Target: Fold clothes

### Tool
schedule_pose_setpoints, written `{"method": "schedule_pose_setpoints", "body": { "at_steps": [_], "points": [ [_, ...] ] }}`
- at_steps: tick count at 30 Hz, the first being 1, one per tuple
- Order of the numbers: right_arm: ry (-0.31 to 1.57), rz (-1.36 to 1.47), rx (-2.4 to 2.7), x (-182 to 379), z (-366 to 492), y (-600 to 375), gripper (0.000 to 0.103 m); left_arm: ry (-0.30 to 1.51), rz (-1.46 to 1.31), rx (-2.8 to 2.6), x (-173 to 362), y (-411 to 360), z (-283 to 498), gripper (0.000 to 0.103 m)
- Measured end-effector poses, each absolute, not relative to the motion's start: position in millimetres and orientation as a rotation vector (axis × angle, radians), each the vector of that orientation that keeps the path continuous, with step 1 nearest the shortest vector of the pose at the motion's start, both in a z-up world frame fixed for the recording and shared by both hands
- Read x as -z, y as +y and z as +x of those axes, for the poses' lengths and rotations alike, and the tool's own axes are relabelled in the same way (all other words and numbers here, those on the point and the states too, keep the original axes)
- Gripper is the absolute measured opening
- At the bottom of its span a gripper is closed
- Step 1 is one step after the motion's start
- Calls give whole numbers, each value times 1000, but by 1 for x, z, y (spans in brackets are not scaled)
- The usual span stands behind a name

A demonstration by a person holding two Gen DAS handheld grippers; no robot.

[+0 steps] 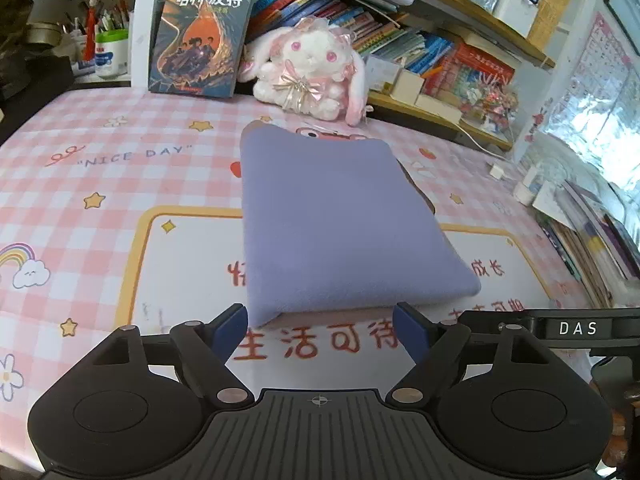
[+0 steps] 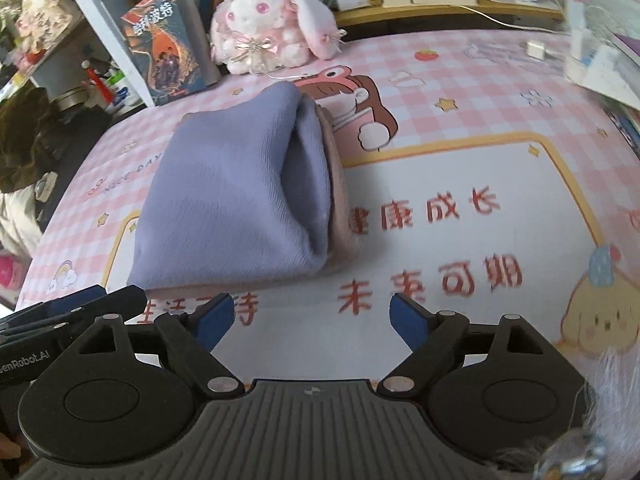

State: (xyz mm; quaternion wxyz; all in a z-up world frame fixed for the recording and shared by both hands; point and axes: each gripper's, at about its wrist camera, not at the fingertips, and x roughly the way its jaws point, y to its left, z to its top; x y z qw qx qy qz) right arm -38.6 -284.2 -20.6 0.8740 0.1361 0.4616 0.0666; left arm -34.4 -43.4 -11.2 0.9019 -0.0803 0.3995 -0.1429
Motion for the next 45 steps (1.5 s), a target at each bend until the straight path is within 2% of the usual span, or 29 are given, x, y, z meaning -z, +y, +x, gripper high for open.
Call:
{"method": "schedule_pose_setpoints", "body": {
  "at_steps": [4,36,40,45],
  "points": [
    [972,291,-108,22,-50,-269,85,845,-156,322,15,-32,-37,86],
    [1042,235,-28,24,-58,-231,91,935,-121,342,31,-8,-35,88],
    [1004,238,-22,18,-59,-233,91,901,-144,333,26,-2,-36,88],
    [832,339,-9,-3,-65,-251,91,828,-241,293,15,14,-32,88]
  ]
}}
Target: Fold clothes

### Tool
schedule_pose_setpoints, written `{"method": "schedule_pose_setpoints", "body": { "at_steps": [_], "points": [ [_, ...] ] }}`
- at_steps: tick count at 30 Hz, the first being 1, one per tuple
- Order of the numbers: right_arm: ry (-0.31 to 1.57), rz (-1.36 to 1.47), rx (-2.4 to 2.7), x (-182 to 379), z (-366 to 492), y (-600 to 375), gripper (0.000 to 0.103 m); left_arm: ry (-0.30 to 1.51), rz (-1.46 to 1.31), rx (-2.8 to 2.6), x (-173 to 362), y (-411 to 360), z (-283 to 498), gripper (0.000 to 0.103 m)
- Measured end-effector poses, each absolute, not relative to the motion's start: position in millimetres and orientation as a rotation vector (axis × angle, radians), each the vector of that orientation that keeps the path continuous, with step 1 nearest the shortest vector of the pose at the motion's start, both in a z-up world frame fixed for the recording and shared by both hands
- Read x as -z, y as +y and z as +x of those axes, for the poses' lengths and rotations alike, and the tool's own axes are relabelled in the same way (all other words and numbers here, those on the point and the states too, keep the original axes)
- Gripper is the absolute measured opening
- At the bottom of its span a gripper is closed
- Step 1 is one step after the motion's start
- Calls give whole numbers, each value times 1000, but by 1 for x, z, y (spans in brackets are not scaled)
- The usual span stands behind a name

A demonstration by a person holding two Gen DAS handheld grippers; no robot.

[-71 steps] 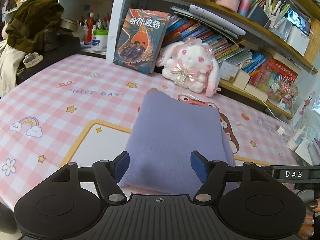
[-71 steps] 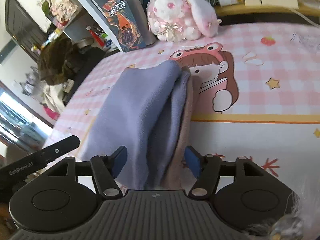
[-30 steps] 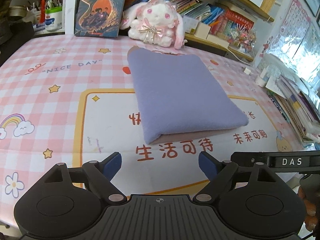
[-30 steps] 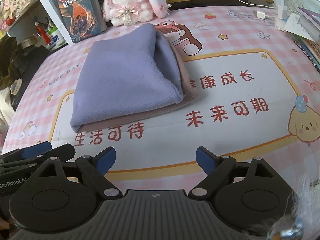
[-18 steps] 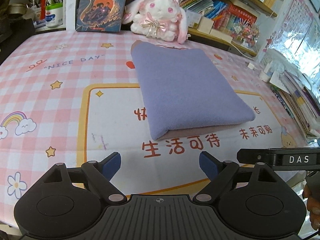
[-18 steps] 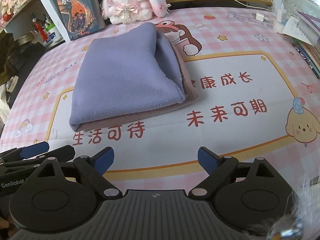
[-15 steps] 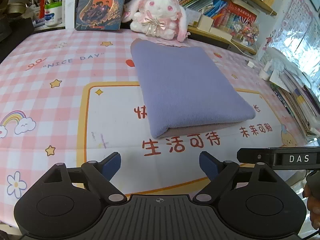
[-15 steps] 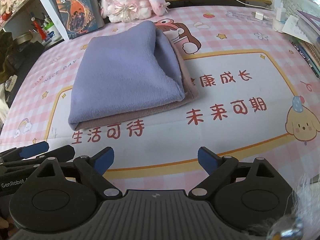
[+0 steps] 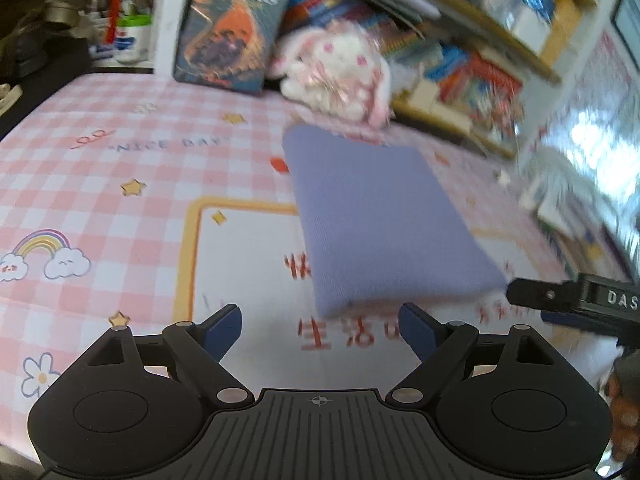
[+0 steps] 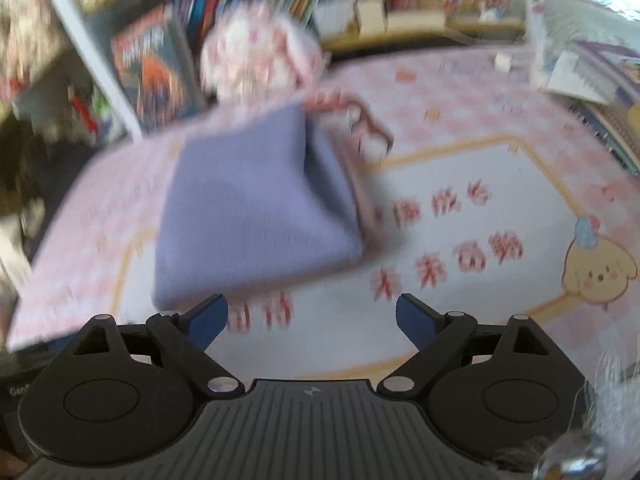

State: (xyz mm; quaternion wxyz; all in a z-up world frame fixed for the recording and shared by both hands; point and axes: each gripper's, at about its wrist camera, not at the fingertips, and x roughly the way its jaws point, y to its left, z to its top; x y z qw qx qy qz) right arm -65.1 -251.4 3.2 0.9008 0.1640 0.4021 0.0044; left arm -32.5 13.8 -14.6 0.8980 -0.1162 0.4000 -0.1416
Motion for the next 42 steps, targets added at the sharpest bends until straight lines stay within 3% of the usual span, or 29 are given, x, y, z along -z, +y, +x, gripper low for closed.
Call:
{"method": "schedule_pose_setpoints", "body": {
  "at_steps": [13,35,36,37,42],
  "points": [
    [844,452,-51,-1,-24,-290,92,828,-420,209,19,27,6,88],
    [1068,642,-309,56,99,-319,87,967,-599,151,58,-3,93,87],
    [1073,636,-334,57,102,-316,75,970,-600,151,58,-6,95,86],
    [1075,610,-349,57,104,-312,70,973,-601,150,58,-8,97,82],
    [991,381,-411,41,104,-292,31,947,-465,122,39,-39,96,52]
  ]
}}
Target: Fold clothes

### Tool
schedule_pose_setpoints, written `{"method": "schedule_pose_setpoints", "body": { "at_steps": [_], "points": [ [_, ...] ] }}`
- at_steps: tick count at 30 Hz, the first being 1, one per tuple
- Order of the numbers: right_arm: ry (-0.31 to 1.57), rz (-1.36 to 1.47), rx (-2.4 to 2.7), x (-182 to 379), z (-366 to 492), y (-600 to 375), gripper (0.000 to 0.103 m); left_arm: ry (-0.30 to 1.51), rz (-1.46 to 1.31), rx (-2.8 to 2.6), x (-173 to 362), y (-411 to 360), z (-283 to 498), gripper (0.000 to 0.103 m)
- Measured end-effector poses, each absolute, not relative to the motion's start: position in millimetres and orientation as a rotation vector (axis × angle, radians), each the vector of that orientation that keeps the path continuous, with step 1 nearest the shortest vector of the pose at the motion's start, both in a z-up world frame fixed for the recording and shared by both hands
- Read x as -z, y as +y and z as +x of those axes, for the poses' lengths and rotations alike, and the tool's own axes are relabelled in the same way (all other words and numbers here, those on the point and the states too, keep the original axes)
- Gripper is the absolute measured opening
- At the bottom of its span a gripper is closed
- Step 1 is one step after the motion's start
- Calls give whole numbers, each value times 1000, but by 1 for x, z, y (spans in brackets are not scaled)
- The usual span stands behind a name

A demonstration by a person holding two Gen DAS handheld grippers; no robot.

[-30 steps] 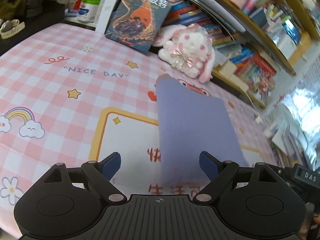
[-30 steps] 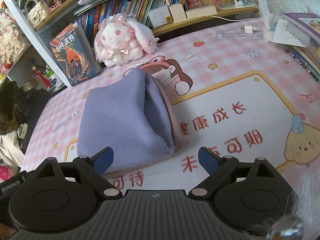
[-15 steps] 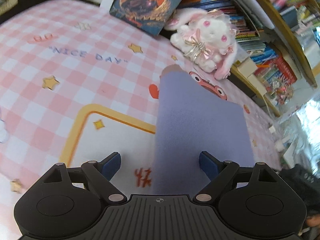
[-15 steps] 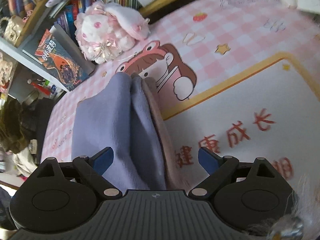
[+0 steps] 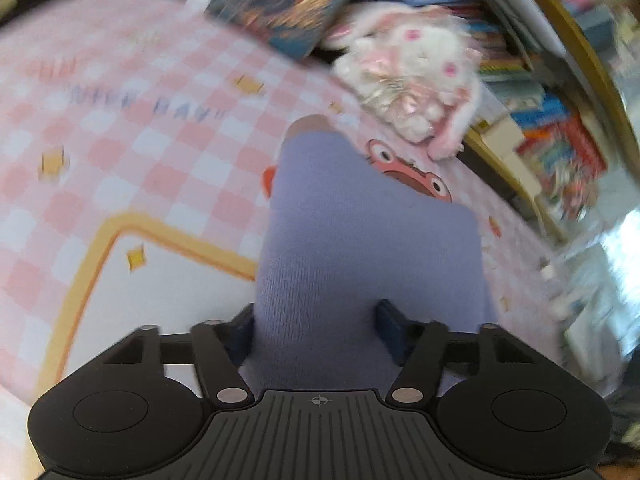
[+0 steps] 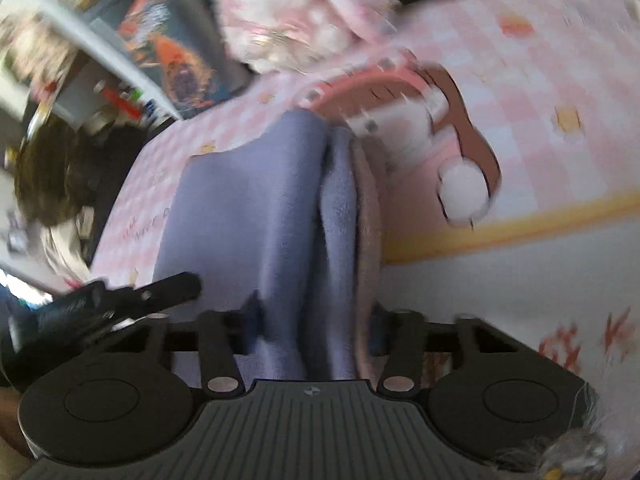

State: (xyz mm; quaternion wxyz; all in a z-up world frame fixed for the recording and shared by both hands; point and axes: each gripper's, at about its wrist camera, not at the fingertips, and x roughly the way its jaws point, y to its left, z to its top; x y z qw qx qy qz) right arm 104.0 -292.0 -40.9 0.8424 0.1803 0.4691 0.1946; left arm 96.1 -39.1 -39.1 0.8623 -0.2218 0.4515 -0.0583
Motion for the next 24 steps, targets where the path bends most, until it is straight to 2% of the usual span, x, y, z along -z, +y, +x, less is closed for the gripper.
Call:
{"method": "schedule_pose_setpoints", "body": {
  "at_steps": [2,4,8,10,13,15,18,19,20,24],
  "points": [
    [897,278,-448,25,94,-286,26,905,-380,137,26,-53,91,49],
    [840,224,-472,16,86,-285,26,909,-369,145,25,-57,90,49],
    [924,316,-434,31,93,-302,26,971,-433,140,39,-49,97,55],
    [953,354,-425,37,96,-308,30,995,-453,144,44,-46,99,61],
    [1014,397,-400,46,101,-314,43,1014,-495,156,50,-41,102,66],
    [1047,460,-384,55,103,-319,54,1018,-531,152,55,-38,102,69],
    [1043,509,-390,58,102,-323,56,1000,-573,148,59,-36,98,69],
    [1043,506,-394,58,102,-322,56,999,-572,152,59,-38,98,67],
    [1046,504,-401,58,102,-321,49,997,-570,156,59,-39,97,65],
    [1009,476,-433,54,98,-318,34,974,-512,155,49,-48,93,54]
  ]
}}
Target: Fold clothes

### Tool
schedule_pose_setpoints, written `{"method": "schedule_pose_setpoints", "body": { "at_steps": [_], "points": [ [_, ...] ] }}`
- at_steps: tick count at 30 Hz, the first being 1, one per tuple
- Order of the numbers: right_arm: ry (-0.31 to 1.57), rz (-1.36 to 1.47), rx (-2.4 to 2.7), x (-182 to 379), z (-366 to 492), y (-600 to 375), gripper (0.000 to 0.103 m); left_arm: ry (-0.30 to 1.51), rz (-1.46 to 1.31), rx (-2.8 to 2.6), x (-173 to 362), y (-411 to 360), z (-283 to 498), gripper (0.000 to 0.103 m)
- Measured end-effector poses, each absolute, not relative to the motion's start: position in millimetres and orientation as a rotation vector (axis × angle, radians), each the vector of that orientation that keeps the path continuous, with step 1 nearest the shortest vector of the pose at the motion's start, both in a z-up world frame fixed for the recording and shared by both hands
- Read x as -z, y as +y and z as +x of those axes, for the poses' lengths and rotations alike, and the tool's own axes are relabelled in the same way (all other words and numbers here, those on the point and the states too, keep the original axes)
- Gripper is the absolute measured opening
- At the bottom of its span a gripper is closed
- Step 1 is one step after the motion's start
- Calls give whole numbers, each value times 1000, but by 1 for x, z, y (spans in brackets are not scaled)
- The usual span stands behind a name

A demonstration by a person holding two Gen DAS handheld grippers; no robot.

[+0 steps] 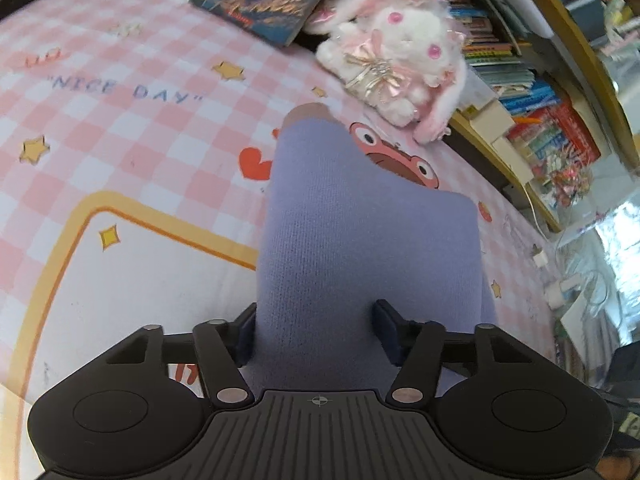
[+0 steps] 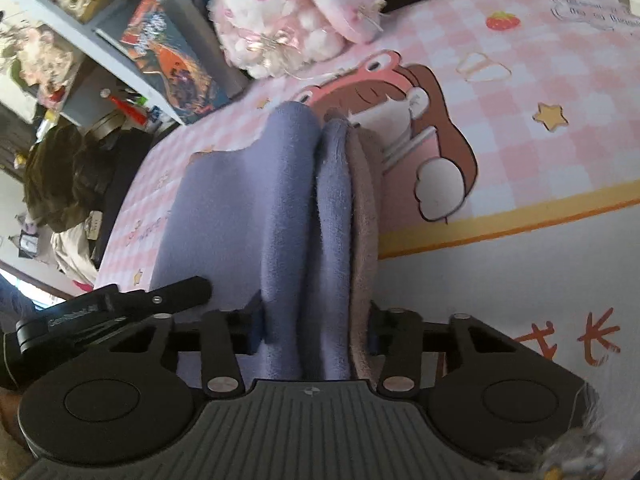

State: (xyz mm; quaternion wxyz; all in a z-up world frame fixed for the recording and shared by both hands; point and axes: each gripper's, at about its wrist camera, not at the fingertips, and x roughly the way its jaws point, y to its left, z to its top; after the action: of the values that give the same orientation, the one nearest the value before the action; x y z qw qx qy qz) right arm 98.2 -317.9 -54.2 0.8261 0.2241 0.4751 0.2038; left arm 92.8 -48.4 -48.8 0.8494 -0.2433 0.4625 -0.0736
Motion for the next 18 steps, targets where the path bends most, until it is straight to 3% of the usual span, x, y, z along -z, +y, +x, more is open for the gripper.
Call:
{"method": "schedule_pose_setpoints", "body": {
  "at_steps": [3,18],
  "points": [
    [948,431,-463,44,91,-317,30,948,-484,154,40,-53,87,50],
    [863,379,-500,21,68,-328,29,852,-429,149,11,-73,56,50]
  ]
}}
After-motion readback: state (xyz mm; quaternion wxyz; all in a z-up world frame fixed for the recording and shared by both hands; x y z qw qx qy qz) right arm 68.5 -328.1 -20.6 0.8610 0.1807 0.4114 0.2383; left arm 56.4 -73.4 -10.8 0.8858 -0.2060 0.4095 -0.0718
